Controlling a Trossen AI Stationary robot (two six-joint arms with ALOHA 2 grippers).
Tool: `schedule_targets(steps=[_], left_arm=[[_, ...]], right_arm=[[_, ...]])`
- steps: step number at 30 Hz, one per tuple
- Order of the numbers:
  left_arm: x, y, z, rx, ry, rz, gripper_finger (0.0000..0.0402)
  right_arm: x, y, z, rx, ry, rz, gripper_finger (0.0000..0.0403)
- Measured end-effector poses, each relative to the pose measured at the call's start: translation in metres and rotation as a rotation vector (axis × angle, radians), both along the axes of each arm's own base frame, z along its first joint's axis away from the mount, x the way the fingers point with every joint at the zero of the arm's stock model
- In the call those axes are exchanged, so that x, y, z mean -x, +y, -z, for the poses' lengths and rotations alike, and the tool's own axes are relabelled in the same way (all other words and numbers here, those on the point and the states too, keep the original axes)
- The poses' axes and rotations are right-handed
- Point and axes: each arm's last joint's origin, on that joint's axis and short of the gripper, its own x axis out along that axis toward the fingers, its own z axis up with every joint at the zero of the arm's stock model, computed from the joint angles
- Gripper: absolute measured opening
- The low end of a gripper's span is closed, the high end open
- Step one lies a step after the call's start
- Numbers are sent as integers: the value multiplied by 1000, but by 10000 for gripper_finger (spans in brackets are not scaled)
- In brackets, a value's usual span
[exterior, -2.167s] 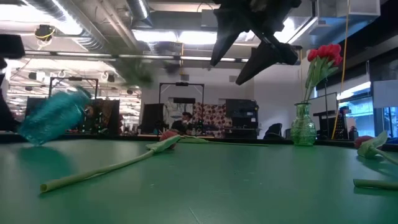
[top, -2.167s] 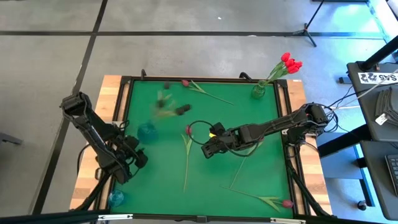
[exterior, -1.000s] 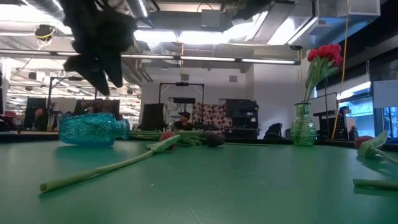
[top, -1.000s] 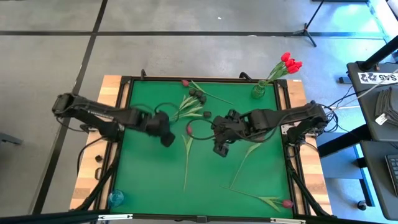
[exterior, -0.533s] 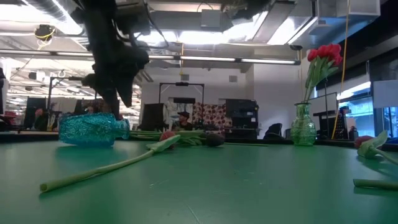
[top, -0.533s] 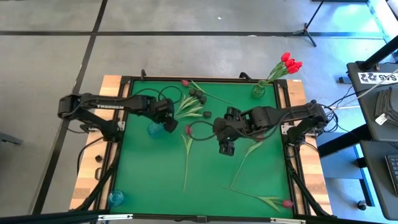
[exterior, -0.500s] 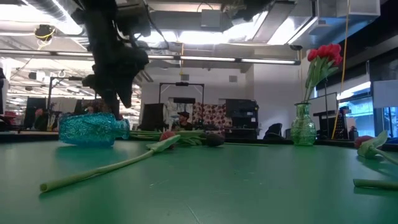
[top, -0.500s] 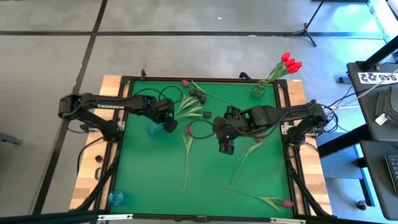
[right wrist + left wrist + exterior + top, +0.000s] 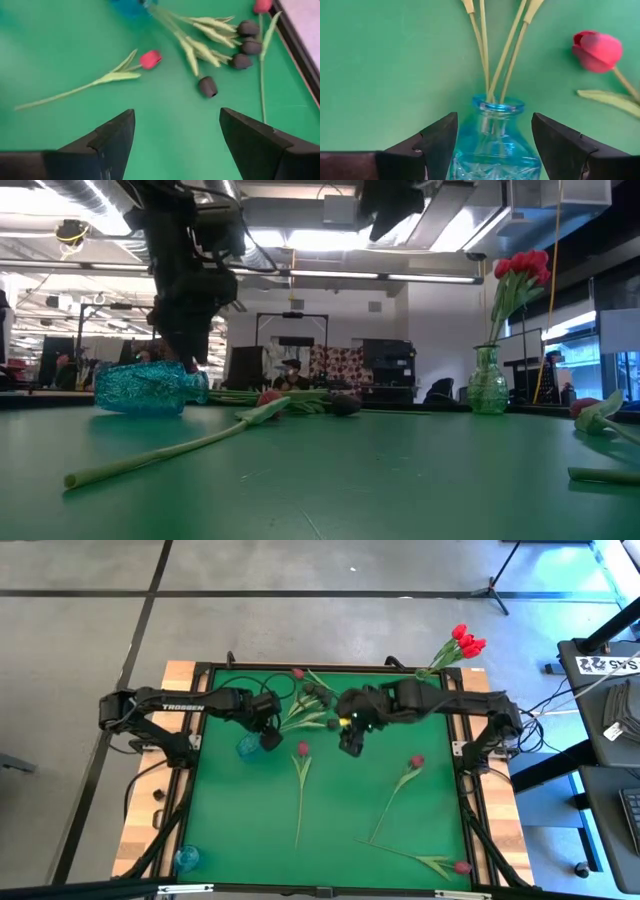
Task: Sort flowers into vase by color
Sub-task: Adjust the top blue vase
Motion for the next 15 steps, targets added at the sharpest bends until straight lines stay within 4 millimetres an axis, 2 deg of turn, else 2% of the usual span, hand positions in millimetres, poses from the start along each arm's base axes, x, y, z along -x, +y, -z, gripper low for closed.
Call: schedule_targets(steps=[9,15], left_arm=[[-3,-2,4,19,-16,95,257],[-1,-3,17,28,30,131,257]], right_arm=[[-15,-41,9,-73,-56,95,289],[-37,-59,29,-112,-73,107,289]])
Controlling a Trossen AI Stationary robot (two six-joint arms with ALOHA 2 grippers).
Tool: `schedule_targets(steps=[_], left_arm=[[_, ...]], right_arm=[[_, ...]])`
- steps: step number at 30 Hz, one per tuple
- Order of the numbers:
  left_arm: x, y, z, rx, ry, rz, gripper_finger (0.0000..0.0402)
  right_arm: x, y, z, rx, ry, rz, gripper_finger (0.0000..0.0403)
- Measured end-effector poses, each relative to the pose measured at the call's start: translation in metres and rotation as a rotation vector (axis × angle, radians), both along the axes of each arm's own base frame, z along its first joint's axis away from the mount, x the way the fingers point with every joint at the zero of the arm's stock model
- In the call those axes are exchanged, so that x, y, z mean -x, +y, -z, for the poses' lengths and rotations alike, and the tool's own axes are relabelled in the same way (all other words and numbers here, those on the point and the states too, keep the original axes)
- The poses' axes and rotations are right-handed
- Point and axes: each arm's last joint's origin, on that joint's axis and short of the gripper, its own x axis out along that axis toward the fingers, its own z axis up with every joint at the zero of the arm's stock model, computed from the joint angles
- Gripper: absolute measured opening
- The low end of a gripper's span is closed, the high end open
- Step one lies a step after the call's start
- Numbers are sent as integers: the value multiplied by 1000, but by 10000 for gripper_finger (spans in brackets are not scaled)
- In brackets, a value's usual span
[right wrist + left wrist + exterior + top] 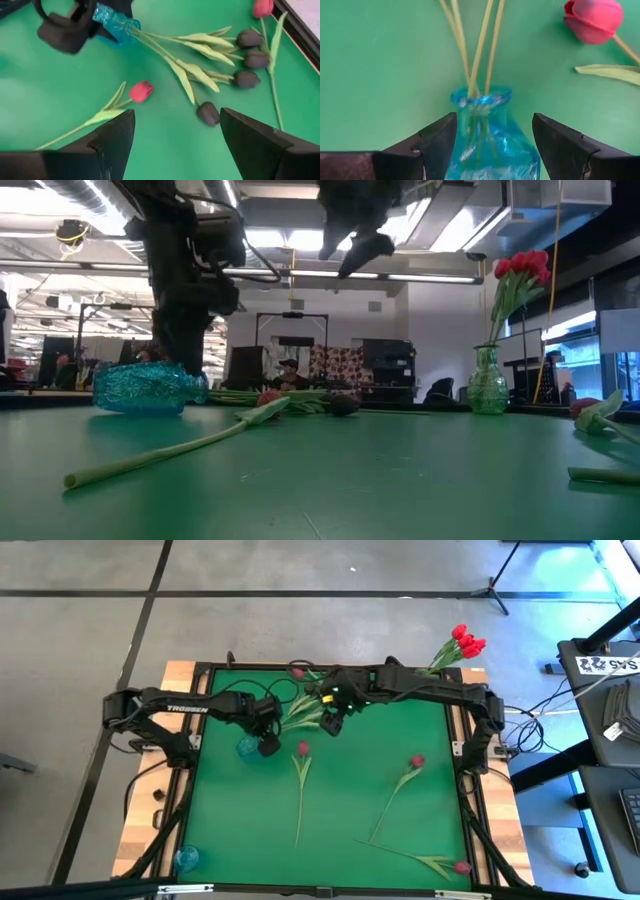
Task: Sort flowers into vase by color
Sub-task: Adjust the top blue vase
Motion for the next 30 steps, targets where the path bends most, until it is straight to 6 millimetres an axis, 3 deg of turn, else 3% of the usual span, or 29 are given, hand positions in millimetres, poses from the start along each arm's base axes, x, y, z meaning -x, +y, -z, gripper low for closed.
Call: schedule_targets(steps=[9,15,18,21,25,28,30], left_arm=[[-2,1,11,-23,-26,21,257],[-1,1,13,-37,-22,16,257],[-1,1,13,-44,-19,14,257],[-1,1,13,-61,-11,11,257],[0,1,14,-76,4,5,249],[0,2,14,-91,7,-1,236],[0,2,14,-102,10,-4,227]], right_arm=[[-28,-22,37,48,29,-35,289],[-40,-59,75,242,171,-11,289],[-41,-84,97,304,242,111,289],[-34,-115,111,192,228,351,289],[-26,-142,124,-103,144,603,289],[-32,-143,128,-249,88,577,278],[-40,-139,125,-264,27,424,258]])
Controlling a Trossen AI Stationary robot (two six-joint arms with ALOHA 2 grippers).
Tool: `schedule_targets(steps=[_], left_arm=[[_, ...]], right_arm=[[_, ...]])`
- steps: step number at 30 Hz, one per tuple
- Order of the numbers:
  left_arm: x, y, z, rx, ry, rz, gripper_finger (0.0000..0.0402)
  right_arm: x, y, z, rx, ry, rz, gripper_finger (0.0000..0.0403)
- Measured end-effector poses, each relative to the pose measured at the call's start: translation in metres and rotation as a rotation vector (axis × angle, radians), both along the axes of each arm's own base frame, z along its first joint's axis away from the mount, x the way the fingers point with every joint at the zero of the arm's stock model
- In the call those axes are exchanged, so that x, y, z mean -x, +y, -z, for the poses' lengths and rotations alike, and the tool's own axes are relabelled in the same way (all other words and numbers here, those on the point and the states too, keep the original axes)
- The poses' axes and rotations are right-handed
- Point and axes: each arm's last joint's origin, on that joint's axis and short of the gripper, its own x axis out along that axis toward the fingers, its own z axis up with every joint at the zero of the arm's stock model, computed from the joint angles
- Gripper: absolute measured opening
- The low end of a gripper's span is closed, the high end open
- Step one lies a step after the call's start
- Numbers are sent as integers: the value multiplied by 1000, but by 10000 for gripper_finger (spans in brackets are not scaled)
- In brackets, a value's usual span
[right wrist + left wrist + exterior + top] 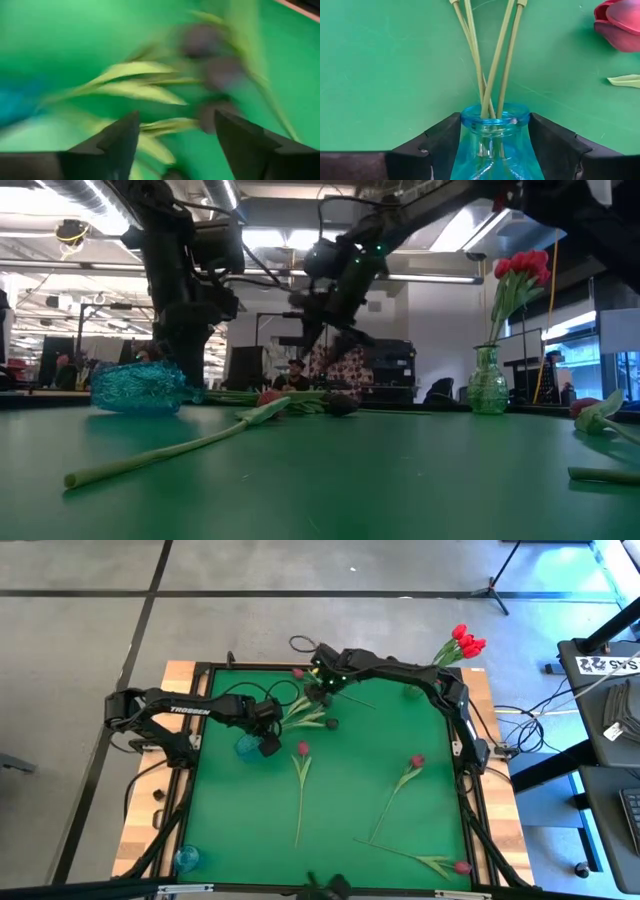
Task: Sort flowers into vase by color
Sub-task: Adjust the top blue vase
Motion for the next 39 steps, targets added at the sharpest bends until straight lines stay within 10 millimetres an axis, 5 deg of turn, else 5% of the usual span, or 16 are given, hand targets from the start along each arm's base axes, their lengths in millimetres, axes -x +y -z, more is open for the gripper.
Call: schedule_targets(steps=[3,6,10,24,28,33,35,39], left_arm=[[0,0,0,-4,-1,0,219],[0,0,0,-5,-3,0,216],[-1,1,0,-14,-6,-2,216],[-10,4,5,-46,-38,1,215],[-15,6,8,-60,-60,6,215],[-15,4,8,-74,-54,7,215],[-15,5,8,-74,-56,-3,215],[-16,3,8,-85,-58,-5,215]], right_arm=[[-11,13,-3,184,-42,-419,216],[-15,27,-1,502,123,-837,178],[-22,38,11,639,224,-1105,136],[-51,64,59,497,84,-1030,5],[-64,79,55,545,-7,-1003,14],[-55,83,29,593,48,-989,6],[-51,78,16,636,55,-983,3],[-48,49,21,671,97,-808,4]])
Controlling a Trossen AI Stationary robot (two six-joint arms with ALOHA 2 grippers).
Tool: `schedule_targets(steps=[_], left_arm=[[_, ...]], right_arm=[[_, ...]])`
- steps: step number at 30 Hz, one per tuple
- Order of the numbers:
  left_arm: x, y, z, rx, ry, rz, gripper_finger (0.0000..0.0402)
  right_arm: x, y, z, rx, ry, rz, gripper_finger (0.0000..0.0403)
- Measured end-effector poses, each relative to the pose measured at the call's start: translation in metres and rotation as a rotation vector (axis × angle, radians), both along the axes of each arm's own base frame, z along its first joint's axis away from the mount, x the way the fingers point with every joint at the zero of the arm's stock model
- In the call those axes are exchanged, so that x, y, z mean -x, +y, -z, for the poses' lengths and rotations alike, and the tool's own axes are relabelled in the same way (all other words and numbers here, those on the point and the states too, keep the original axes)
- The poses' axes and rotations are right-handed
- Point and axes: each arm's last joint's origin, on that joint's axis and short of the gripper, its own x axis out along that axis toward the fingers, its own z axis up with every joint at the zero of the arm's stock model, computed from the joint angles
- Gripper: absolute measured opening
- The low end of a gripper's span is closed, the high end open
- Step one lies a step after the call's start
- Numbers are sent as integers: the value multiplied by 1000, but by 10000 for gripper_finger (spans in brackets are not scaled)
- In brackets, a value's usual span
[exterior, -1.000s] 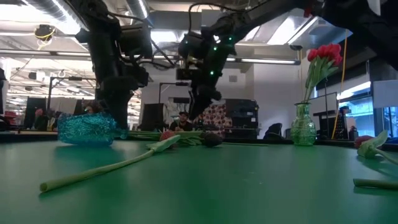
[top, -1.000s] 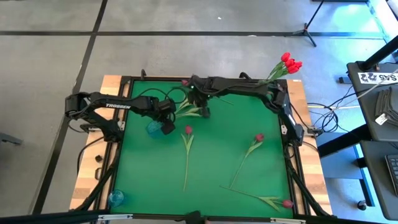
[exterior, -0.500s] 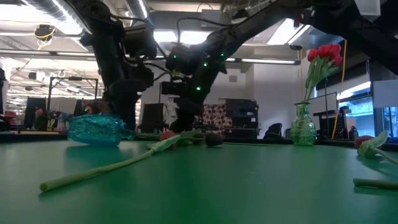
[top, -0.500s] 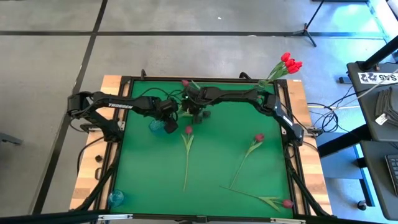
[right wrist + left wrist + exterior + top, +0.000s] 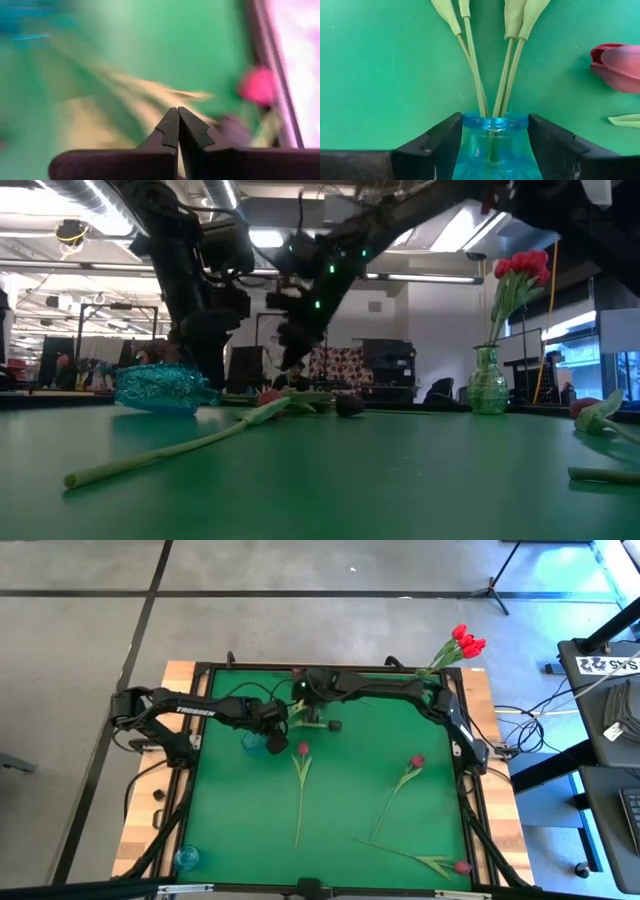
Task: Sort flowers into vase by color
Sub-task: Adjust the top blue vase
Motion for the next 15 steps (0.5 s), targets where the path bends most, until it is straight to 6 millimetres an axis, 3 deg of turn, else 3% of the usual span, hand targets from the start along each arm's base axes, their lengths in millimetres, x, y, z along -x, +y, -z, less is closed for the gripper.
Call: schedule_targets(steps=[3,6,10,15], left_arm=[[-1,-2,0,-15,4,3,215],[-2,-5,0,-42,3,9,215],[-3,-5,0,-63,-3,15,215],[-4,-5,0,-72,-6,12,215]], right_arm=[[7,-15,9,-40,-6,233,2],[2,-17,11,-115,-142,356,2],[-5,-5,17,-44,-131,321,1],[-13,22,28,-76,-79,212,1]])
